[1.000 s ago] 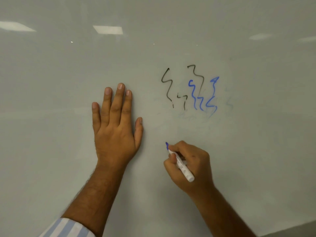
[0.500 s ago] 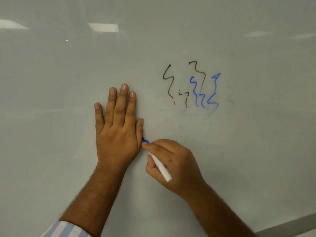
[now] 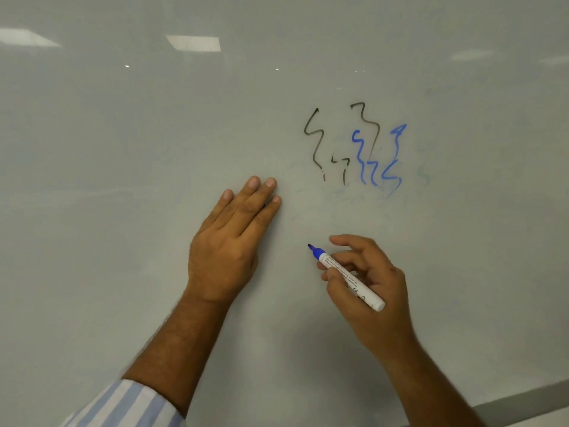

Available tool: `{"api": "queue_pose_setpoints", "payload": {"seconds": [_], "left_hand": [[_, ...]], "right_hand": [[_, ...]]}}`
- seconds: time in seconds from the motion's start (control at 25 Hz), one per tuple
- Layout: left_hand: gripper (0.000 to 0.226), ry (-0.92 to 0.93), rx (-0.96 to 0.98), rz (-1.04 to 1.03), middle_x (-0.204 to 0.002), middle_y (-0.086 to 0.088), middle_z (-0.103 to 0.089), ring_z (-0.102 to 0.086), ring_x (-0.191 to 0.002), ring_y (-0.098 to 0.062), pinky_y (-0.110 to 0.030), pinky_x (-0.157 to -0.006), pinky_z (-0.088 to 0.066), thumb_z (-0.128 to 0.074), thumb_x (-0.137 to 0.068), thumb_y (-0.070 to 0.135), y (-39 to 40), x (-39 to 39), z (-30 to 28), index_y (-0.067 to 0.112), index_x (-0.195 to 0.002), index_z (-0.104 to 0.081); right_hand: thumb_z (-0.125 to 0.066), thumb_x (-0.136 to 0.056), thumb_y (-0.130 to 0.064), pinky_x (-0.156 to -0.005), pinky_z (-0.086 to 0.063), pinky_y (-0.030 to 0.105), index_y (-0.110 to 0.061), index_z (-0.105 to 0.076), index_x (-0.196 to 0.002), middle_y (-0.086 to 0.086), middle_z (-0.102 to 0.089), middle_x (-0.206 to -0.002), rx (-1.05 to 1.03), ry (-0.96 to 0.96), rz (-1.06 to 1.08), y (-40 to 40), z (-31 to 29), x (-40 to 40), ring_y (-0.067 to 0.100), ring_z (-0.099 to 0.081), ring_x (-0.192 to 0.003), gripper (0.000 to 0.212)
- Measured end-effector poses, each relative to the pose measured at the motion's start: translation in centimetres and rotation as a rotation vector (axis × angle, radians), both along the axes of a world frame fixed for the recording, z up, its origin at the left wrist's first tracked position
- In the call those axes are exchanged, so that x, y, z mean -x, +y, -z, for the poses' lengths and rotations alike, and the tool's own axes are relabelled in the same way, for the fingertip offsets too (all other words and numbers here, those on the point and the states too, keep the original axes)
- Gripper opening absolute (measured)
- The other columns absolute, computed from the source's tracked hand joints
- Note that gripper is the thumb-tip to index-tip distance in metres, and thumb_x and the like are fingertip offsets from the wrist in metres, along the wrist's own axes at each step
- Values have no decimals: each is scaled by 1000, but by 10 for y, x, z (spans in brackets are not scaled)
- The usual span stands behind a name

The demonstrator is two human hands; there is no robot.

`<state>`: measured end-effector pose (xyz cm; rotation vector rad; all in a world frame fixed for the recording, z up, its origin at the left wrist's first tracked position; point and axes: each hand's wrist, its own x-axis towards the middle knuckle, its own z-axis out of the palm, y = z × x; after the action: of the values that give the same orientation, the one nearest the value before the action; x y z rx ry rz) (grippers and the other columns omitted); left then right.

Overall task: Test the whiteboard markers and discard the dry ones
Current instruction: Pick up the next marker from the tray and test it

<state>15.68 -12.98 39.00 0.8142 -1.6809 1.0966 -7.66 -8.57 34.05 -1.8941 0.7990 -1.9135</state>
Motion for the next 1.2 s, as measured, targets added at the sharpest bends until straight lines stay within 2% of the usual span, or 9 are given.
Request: {"api": "queue_pose_setpoints", "payload": {"seconds": [0.16, 0.32, 0.4, 0.48, 0.56, 0.68, 0.76, 0.96, 1.2], "left_hand": [[47, 196, -225, 270, -139, -8, -68, -60, -137, -22, -45, -123, -41, -51, -94, -23, 14, 6, 7, 4, -125, -73], [33, 519, -591, 582, -119, 7, -74, -71, -115, -12, -32, -101, -58, -65, -98, -7, 50, 34, 32, 15, -123, -68], [33, 754, -782, 772, -115, 8, -78, -74, -113, -16, -29, -97, -60, -66, -99, -4, 62, 48, 46, 18, -123, -64], [33, 905, -890, 919, -113, -1, -78, -74, -112, -24, -34, -90, -63, -61, -100, -6, 69, 57, 54, 15, -126, -60], [33, 937, -988, 987, -110, -7, -77, -74, -109, -28, -37, -83, -65, -56, -102, -6, 74, 67, 57, 13, -129, -58], [29, 908, -1106, 1040, -106, -11, -78, -75, -102, -28, -37, -77, -65, -55, -102, -6, 79, 85, 57, 10, -126, -58], [28, 938, -1103, 1045, -103, -13, -78, -75, -101, -28, -37, -73, -65, -54, -102, -8, 79, 99, 60, 8, -124, -59], [24, 1037, -1161, 1074, -103, -15, -78, -75, -100, -25, -33, -70, -64, -52, -101, -9, 75, 144, 75, 5, -119, -61], [17, 1098, -1322, 1039, -103, -17, -79, -70, -79, -13, -27, -61, -60, -55, -100, -7, 66, 192, 88, 5, -110, -63]], "right_hand": [[-74, -89, -12, -67, -63, 43, -19, -79, -106, 1, -80, -95, -42, -38, -35, 7, -2, 1, 28, -75, -80, 19], [-80, -92, -11, -77, -66, 40, -18, -82, -113, -2, -82, -102, -71, -38, -76, 16, 8, 7, 27, -78, -91, 23], [-81, -92, -5, -78, -66, 43, -18, -82, -113, -4, -82, -103, -86, 8, -65, 21, 16, 13, 25, -79, -93, 25], [-79, -92, -4, -77, -65, 48, -18, -83, -111, -3, -82, -102, -115, 24, -86, 24, 23, 22, 26, -78, -91, 24], [-78, -92, -5, -75, -63, 51, -18, -83, -111, -1, -82, -101, -141, 53, -114, 29, 31, 33, 27, -78, -89, 23], [-77, -94, -7, -76, -64, 48, -18, -82, -112, -3, -82, -101, -165, 91, -138, 36, 41, 52, 25, -78, -90, 22], [-76, -94, -6, -77, -65, 47, -19, -82, -113, -4, -82, -102, -173, 78, -134, 39, 47, 68, 25, -79, -91, 24], [-78, -93, -4, -76, -64, 56, -19, -82, -111, 0, -83, -101, -214, 31, -130, 41, 58, 119, 29, -79, -90, 24], [-76, -91, -26, -78, -66, 57, -21, -83, -108, 0, -83, -102, -252, 8, -149, 38, 76, 174, 29, -80, -91, 19]]}}
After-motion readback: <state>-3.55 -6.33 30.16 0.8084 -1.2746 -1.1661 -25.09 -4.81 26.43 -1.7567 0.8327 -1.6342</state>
